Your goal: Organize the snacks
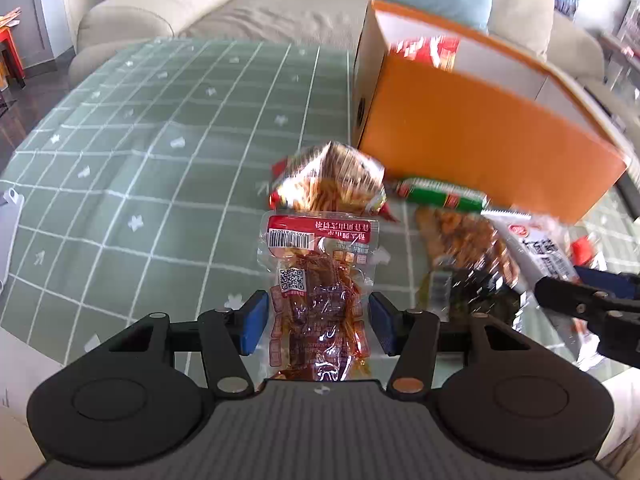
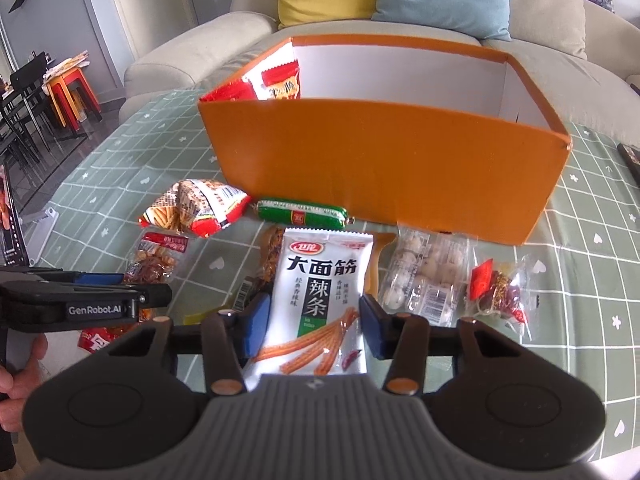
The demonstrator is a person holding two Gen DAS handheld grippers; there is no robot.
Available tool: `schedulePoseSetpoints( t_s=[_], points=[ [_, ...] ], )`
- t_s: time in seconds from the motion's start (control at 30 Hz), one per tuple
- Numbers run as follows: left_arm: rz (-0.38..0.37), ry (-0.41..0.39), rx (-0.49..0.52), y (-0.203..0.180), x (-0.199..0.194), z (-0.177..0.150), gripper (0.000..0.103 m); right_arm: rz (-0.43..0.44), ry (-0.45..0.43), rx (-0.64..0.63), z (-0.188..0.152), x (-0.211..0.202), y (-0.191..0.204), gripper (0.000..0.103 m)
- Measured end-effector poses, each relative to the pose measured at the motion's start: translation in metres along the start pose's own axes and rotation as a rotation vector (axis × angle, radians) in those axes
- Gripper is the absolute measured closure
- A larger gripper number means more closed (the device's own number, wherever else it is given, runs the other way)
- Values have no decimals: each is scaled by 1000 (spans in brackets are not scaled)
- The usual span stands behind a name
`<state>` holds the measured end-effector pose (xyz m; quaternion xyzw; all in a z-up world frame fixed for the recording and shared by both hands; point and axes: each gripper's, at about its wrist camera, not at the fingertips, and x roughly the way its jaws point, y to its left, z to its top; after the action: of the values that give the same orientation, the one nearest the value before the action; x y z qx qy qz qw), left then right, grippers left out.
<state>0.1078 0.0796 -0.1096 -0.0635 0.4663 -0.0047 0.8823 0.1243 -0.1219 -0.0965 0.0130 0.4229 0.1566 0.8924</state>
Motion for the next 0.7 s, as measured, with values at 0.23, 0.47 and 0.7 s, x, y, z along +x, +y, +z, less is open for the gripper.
schedulePoseSetpoints(
  t_s=[0.23,0.47,0.7],
  points=[
    [-36,-90,2,-12,-36,19,41,22,-63,8,16,-22,0,56],
    [-114,-150,28,-37,-55,54,41,15,-128,-4,39,-37,-5,56],
    [-195,-93,59,-64,-45,104,41,-6,-169,-53,73,-48,-15,57]
  ],
)
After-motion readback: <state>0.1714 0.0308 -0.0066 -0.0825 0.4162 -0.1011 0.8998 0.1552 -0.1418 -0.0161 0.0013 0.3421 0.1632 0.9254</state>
